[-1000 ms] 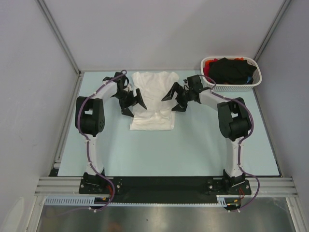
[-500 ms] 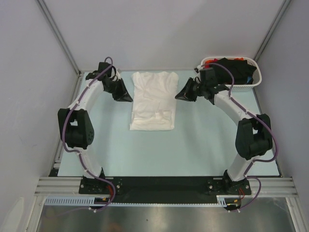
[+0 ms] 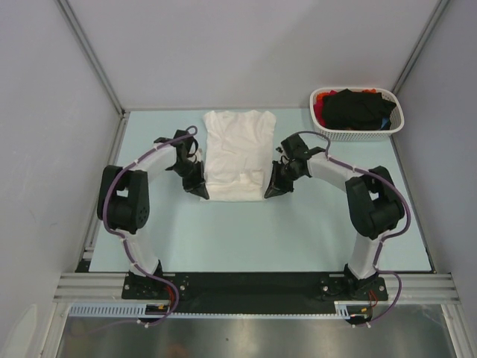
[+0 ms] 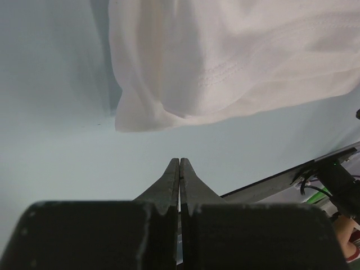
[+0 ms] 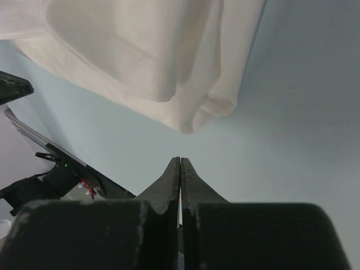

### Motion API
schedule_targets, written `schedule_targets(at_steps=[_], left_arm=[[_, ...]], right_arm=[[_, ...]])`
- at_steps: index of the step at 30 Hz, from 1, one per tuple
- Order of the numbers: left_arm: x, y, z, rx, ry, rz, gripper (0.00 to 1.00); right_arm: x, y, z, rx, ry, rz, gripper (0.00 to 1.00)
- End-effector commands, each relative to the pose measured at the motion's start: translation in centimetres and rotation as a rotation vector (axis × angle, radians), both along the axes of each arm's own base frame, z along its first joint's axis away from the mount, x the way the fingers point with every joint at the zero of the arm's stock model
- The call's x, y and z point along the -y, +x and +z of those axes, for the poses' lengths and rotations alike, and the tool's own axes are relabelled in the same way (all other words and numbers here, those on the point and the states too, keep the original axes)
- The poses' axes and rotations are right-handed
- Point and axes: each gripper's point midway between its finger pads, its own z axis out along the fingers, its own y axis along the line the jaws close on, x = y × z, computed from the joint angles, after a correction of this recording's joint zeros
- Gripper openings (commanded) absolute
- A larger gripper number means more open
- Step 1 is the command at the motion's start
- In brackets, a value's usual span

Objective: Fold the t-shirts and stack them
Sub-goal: Fold the folded rectangular tshirt in 1/3 of the way

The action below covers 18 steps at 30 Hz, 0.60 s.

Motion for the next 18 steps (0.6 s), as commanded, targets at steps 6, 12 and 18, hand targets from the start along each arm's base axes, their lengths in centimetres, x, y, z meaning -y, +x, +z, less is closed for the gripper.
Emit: schedule_targets(at_steps=[6, 12, 18], left_arm=[[0.7, 2.5, -1.2, 0.062, 0.008, -0.001, 0.00], [1.6, 4.8, -1.4, 0.070, -0.010, 0.013, 0.00], [2.9, 7.5, 0.2, 0.115, -0.054, 0.031, 0.00]], right_arm=[[-1.3, 1.3, -1.5, 0.013, -0.046, 0.035, 0.00], [-2.1, 2.2, -1.8, 0.015, -0.038, 0.044, 0.00], [-2.7, 2.6, -2.0, 0.009, -0.023, 0.049, 0.00]])
